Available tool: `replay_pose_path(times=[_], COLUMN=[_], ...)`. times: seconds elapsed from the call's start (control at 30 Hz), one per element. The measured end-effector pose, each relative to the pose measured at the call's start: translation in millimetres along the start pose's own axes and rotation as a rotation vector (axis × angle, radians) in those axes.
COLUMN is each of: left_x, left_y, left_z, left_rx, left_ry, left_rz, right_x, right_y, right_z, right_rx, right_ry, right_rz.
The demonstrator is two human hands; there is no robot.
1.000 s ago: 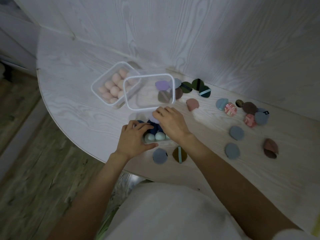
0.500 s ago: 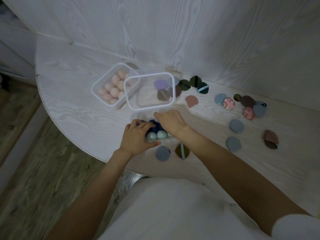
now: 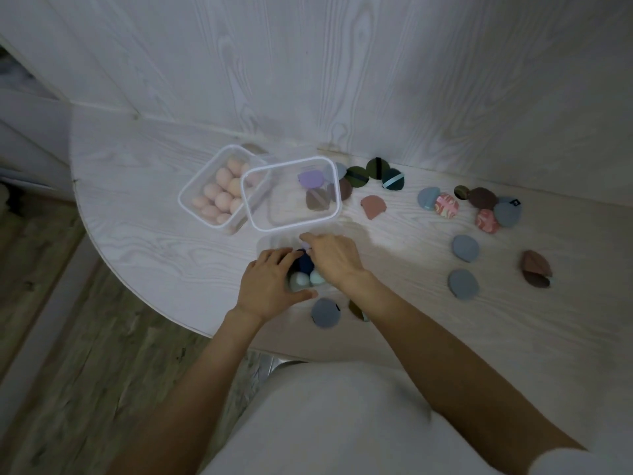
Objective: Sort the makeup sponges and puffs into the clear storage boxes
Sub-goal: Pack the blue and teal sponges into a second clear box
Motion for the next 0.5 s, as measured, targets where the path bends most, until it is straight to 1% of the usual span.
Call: replay_pose_path(times=[0.1, 0.17, 0.23, 0.27, 0.3, 0.33, 0.37, 0.43, 0.47, 0.5], left_x=[13, 38, 64, 72, 76, 80, 79, 71, 66, 63], left_y=[3, 6, 9, 9, 6, 1, -5, -21, -27, -31], left_z=[-2, -9, -26, -36, -46, -54, -60, -66, -67, -66], left_rx=[0.000, 0.029, 0.162, 0.244, 0.325, 0.399, 0.463, 0.551, 0.570, 0.571], left_ry=[0.037, 0.140, 0.311, 0.414, 0.504, 0.568, 0.620, 0.741, 0.809, 0.861], left_rz=[0.026, 0.172, 0.343, 0.407, 0.447, 0.455, 0.415, 0.261, 0.187, 0.143], right_x=[29, 60, 83, 85, 83, 77, 69, 64, 64, 66], right_y=[23, 37, 44, 40, 31, 17, 4, -17, -22, -28], right_z=[11, 24, 42, 52, 63, 71, 76, 76, 72, 68], right_rx=[-0.031, -0.075, -0.182, -0.248, -0.311, -0.373, -0.428, -0.489, -0.485, -0.440], right_ry=[-0.157, -0.247, -0.420, -0.549, -0.696, -0.835, -0.957, -1.117, -1.195, -1.279], right_rz=[0.201, 0.432, 0.640, 0.682, 0.675, 0.606, 0.502, 0.322, 0.265, 0.231])
Point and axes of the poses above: each hand's wrist, its own y-axis away from the middle knuckle, its own x-axis out of the back of the hand, z = x × y, the point moved 7 cm from there along -y, towards the middle knuckle, and after that the axes turned 4 degrees about x, right-handed, at the moved point
